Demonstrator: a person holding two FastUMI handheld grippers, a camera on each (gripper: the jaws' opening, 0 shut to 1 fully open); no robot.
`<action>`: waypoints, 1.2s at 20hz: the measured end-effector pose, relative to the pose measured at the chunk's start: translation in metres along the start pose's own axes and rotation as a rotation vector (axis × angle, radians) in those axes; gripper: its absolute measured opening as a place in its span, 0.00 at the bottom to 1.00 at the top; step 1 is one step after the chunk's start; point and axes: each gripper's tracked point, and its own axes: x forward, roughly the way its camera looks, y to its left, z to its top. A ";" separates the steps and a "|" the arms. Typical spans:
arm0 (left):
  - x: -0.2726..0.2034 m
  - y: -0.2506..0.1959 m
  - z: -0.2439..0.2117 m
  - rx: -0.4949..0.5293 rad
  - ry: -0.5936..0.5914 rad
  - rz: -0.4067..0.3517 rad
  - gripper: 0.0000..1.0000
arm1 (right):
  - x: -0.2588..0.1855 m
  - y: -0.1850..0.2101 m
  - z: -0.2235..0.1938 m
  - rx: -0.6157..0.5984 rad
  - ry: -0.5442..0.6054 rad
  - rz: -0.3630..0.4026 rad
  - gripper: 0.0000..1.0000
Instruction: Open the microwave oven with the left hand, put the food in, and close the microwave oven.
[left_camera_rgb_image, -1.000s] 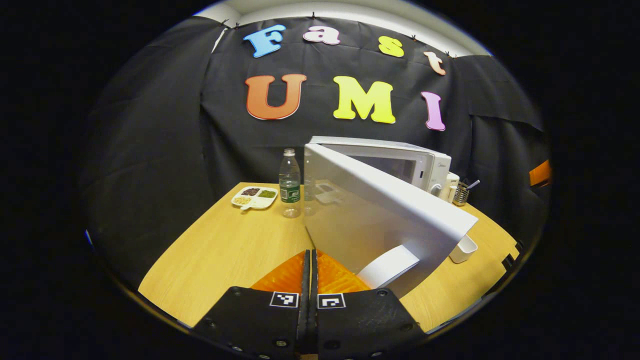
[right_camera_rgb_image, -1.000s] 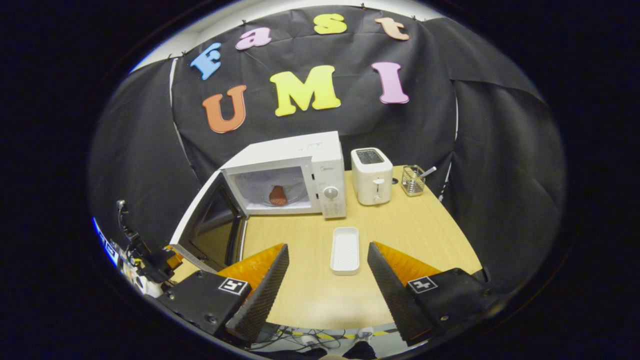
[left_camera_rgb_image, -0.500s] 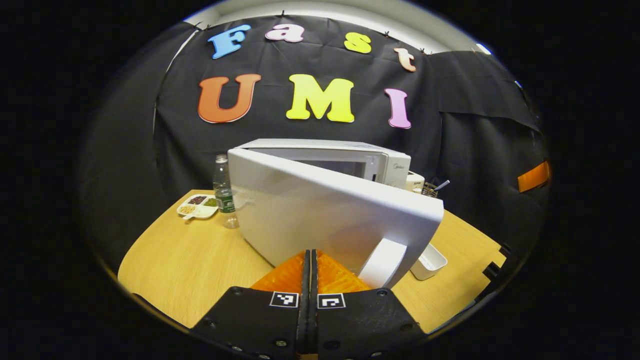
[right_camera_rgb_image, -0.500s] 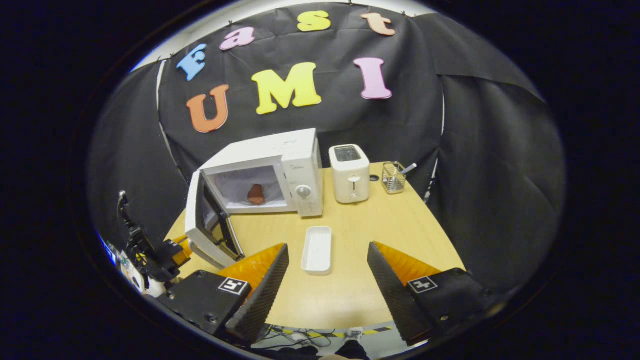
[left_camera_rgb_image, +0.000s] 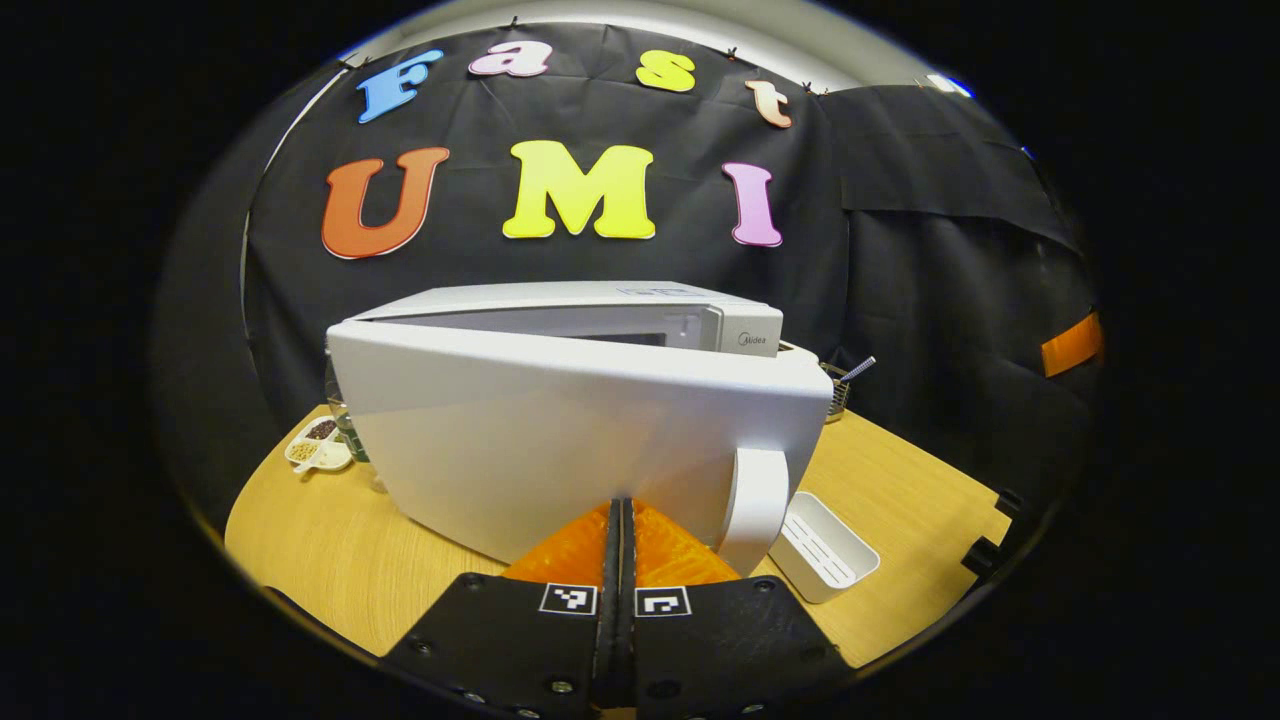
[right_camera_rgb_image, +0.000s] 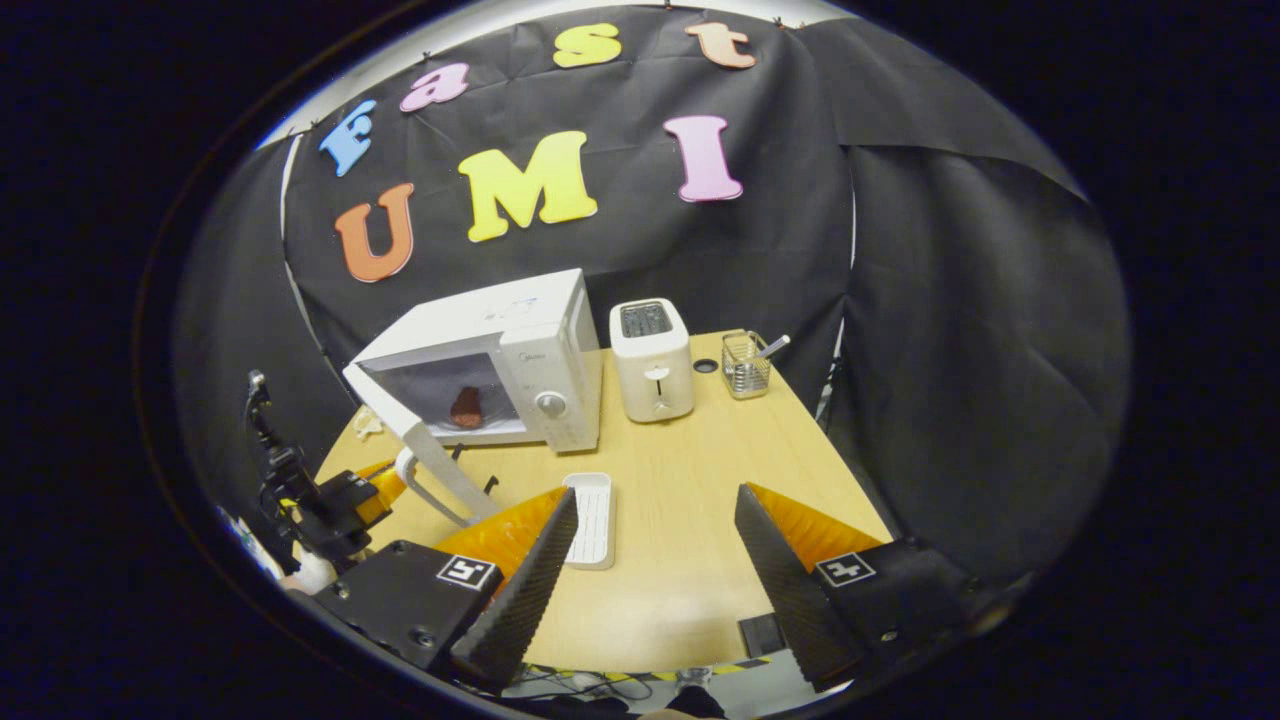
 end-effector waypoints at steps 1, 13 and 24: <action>0.008 -0.003 0.003 0.000 -0.002 -0.009 0.00 | 0.001 -0.002 0.000 0.004 0.001 -0.002 1.00; 0.091 -0.026 0.035 0.002 -0.020 -0.016 0.00 | 0.016 -0.039 -0.010 0.036 0.046 -0.046 1.00; 0.120 -0.023 0.044 0.007 -0.032 0.027 0.01 | 0.032 -0.056 -0.012 0.055 0.065 -0.049 1.00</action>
